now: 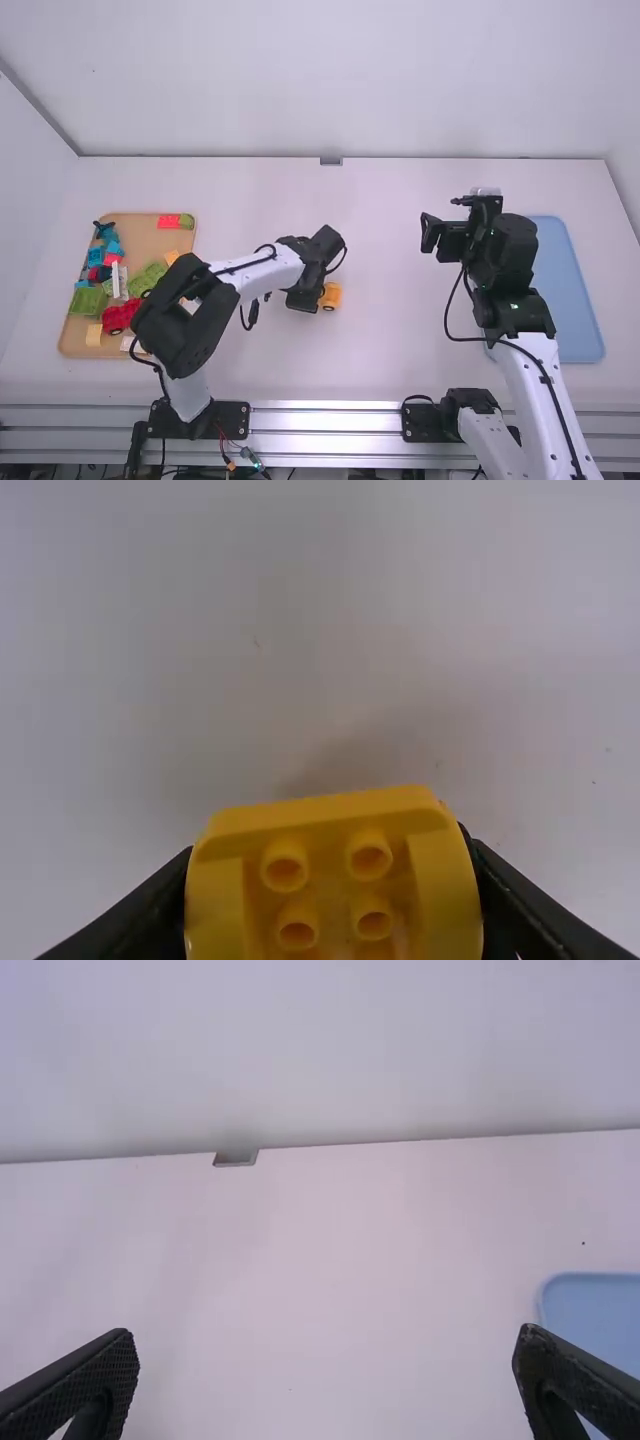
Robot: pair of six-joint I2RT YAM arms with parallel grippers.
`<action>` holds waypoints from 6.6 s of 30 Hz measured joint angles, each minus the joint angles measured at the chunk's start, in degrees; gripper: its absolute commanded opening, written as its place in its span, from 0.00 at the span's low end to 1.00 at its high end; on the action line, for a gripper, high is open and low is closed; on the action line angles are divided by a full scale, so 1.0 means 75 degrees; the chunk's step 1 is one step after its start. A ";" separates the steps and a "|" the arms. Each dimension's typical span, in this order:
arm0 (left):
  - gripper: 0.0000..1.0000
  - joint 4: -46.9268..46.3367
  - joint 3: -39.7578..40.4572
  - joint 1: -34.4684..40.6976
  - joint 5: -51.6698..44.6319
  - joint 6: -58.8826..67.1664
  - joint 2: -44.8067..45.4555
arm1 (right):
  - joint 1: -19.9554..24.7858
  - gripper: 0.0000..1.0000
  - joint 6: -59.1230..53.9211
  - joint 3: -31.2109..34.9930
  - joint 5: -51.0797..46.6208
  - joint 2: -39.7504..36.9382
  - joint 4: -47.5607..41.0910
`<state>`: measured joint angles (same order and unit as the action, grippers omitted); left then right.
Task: Assemble lego blocks to make yellow taxi
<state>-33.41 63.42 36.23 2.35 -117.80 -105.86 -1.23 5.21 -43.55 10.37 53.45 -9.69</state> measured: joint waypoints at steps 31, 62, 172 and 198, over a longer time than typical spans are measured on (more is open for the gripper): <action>0.78 0.1026 -0.0650 -0.0032 -0.0367 -0.0157 0.0000 | 0.0000 0.99 0.0017 0.0003 0.0000 0.0000 -0.0050; 0.99 -0.6563 0.4258 -0.0565 0.2288 0.3267 0.0006 | 0.0000 0.99 0.0044 0.0003 0.0000 0.0000 -0.0050; 0.52 0.0667 0.0443 -0.7434 0.0414 1.2875 -0.0627 | -0.0012 0.99 0.0708 0.0000 0.0000 0.0000 0.0624; 0.29 0.0615 0.0443 -0.7466 0.0143 1.3123 -0.0627 | -0.0012 0.99 0.0697 0.0000 0.0003 0.0000 0.0667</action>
<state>-28.80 66.74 -19.77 3.42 -19.38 -110.56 -1.32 10.44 -43.55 10.39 53.45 -4.69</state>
